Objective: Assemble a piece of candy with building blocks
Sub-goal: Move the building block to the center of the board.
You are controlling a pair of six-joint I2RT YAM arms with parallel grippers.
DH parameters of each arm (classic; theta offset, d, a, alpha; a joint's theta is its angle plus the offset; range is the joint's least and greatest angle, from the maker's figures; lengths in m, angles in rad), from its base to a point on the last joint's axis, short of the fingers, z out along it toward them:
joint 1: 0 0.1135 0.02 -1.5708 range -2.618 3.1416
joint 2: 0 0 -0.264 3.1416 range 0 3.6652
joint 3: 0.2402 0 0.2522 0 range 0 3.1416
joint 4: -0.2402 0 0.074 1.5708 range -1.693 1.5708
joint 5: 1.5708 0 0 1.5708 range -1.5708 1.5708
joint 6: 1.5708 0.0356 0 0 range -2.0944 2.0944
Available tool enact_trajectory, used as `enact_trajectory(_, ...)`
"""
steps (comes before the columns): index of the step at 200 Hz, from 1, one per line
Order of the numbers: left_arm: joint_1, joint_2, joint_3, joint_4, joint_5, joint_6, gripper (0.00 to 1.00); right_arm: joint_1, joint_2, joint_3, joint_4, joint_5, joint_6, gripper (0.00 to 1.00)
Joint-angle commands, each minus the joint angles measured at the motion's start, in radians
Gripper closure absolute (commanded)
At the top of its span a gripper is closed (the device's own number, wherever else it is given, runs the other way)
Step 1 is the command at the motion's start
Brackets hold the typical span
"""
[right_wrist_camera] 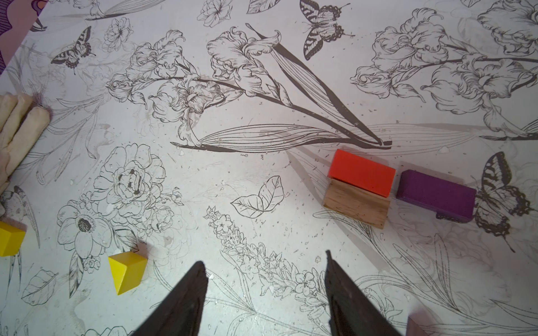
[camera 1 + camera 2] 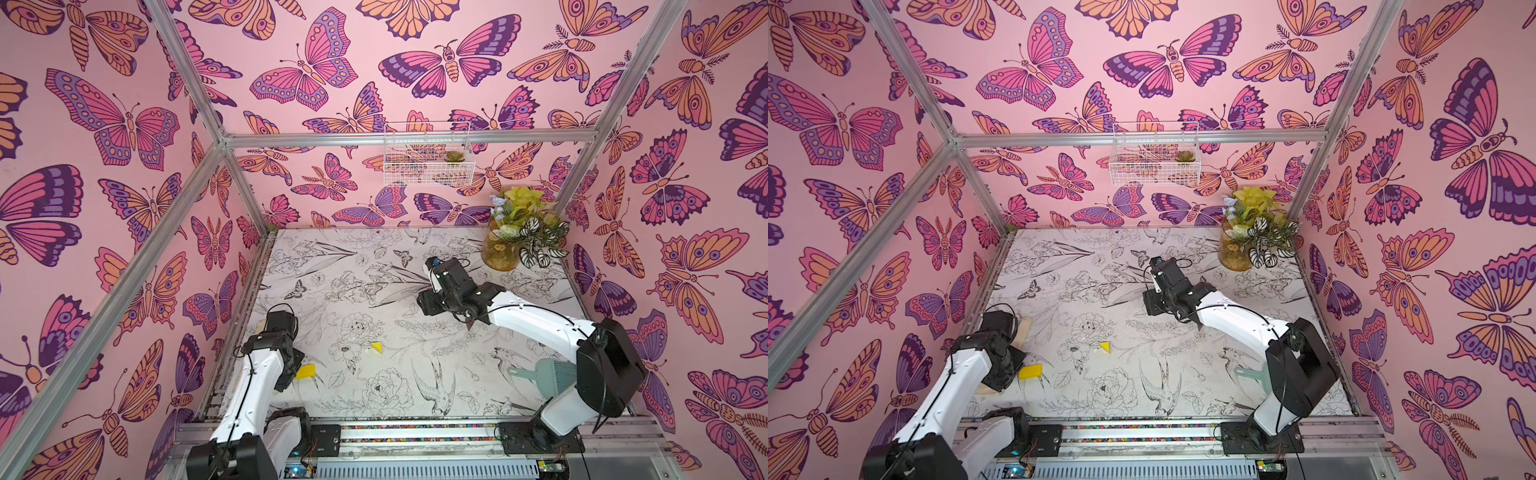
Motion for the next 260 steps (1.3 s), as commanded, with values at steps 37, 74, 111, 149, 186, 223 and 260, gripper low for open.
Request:
enact_trajectory(37, 0.007, 0.068, -0.078, 0.165, 0.184, 0.069, 0.83, -0.01, -0.016, 0.0, -0.014, -0.01, -0.004, 0.33)
enact_trajectory(74, -0.012, 0.085, -0.137, 0.307, 0.292, 0.041, 0.84, -0.011, -0.016, 0.003, -0.029, -0.015, 0.005, 0.34)
enact_trajectory(111, -0.1, 0.168, -0.131, 0.453, 0.34, 0.011, 0.84, -0.01, -0.017, 0.003, -0.044, -0.017, 0.01, 0.34)
enact_trajectory(149, -0.271, 0.396, -0.054, 0.648, 0.369, -0.05, 0.83, -0.008, -0.017, 0.005, -0.047, -0.04, 0.014, 0.34)
enact_trajectory(186, -0.393, 0.633, 0.08, 0.848, 0.43, -0.108, 0.83, -0.008, -0.017, 0.02, -0.065, -0.051, 0.007, 0.34)
enact_trajectory(223, -0.493, 0.812, 0.299, 0.879, 0.443, -0.099, 0.84, -0.008, -0.017, 0.036, -0.101, -0.028, -0.01, 0.34)
enact_trajectory(260, -0.581, 0.892, 0.419, 0.929, 0.474, -0.122, 0.84, -0.009, -0.017, 0.036, -0.105, -0.025, -0.017, 0.34)
